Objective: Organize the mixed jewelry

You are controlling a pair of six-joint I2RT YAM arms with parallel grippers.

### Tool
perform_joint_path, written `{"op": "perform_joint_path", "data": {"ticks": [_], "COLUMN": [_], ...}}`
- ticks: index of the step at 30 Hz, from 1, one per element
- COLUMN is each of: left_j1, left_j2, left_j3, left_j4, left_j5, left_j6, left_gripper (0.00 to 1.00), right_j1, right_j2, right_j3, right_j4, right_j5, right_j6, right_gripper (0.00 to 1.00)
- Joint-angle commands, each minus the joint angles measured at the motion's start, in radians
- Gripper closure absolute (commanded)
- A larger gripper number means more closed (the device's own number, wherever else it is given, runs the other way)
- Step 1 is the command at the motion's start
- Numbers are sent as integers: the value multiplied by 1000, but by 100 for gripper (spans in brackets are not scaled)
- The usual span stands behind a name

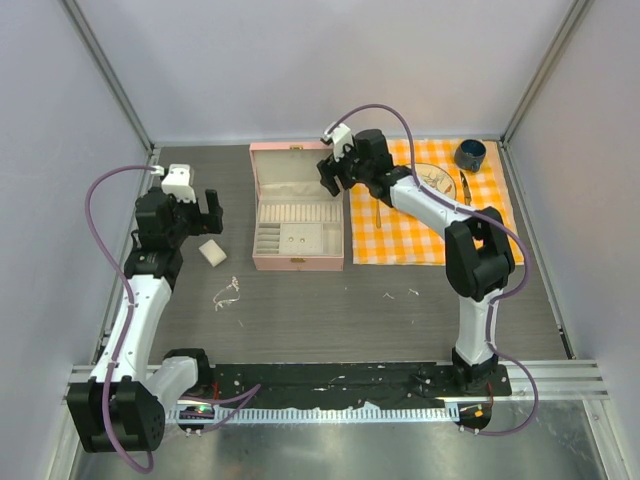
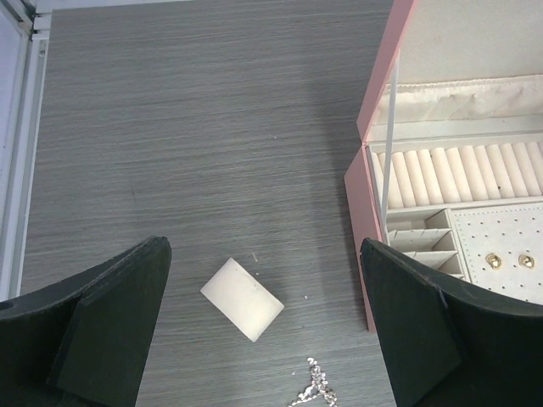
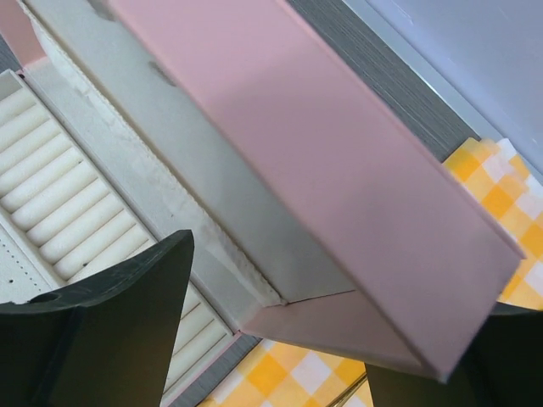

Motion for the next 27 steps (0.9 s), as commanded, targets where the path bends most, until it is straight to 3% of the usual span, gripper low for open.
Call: {"op": "perform_joint_path", "data": {"ticks": [1, 12, 18, 27], "left_j1": [5, 4, 5, 5], "left_j2": [-17, -36, -50, -56], "left_j3": [0, -60, -114, -143], "left_j4": [66, 72, 81, 89], "left_j5": [-25, -42, -45, -23], "left_j6": [12, 89, 153, 170], "left_gripper": [0, 0, 0, 0], "right_j1": [0, 0, -1, -26], "right_j2": [-5, -65, -110, -122], "right_j3": [51, -40, -95, -80], "right_j4": [32, 47, 47, 38], "right_j5": [-73, -21, 30, 130], "right_j6": [-24, -4, -7, 2], "right_gripper": [25, 59, 66, 69]}}
